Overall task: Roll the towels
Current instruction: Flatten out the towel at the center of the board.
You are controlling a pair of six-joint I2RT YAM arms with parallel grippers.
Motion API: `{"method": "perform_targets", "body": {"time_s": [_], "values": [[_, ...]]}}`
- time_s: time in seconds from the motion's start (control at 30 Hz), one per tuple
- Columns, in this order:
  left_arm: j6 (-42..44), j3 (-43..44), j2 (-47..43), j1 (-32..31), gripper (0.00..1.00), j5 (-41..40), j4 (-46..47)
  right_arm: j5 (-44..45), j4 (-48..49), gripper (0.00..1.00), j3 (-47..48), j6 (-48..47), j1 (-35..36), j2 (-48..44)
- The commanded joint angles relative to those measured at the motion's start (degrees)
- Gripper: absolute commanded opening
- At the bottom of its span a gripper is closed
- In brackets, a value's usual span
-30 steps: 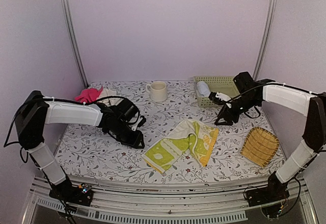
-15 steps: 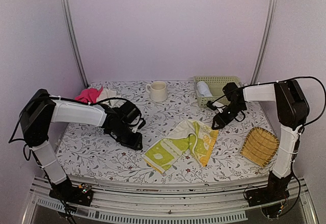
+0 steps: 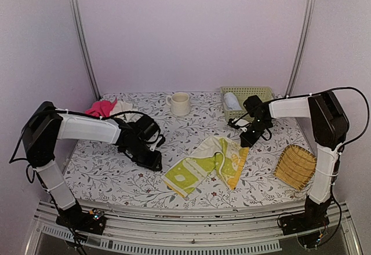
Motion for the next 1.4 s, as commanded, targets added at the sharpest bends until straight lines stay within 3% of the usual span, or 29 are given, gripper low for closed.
{"method": "perform_targets", "body": {"time_s": [0.0,0.27,0.5,0.7,0.83,0.97,1.1,1.27,1.37], "values": [[0.44,-1.04,0.96,0.13,0.37,8.56,2.05,2.45,-2.76,0.04,-2.45,-0.17,-0.29,2.9],[-1.12,-1.99,1.74,-0.4,0.34,15.72,7.12,-0.1,-3.38,0.03,-1.45,0.01,-0.29,3.66],[-1.29,-1.32,3.45,-0.65,0.26,18.57,7.82,-1.1,-3.18,0.03,-1.89,0.01,-0.29,4.66],[0.25,0.9,4.05,-0.7,0.0,16.13,4.49,-1.33,-3.05,0.03,-1.43,0.1,-0.33,5.18],[3.29,5.61,1.54,-0.56,0.0,9.98,-0.18,-1.38,-2.87,0.03,-0.4,-0.11,-0.39,5.55],[8.41,15.57,-2.77,-0.6,0.0,4.34,-7.03,-0.44,-2.79,0.03,3.84,-0.35,-1.58,5.69],[13.27,19.55,-7.8,-3.43,0.0,9.35,-8.33,-0.71,-3.03,0.02,7.89,0.01,-4.13,4.91],[17.58,11.55,-9.14,-12.76,0.0,19.22,-8.65,-0.54,-2.28,0.02,7.24,-0.66,-5.57,2.84],[17.49,7.81,-5.38,-17.72,0.15,25.53,-10.1,-0.64,-1.49,0.02,5.65,-0.86,-5.76,1.56]]}}
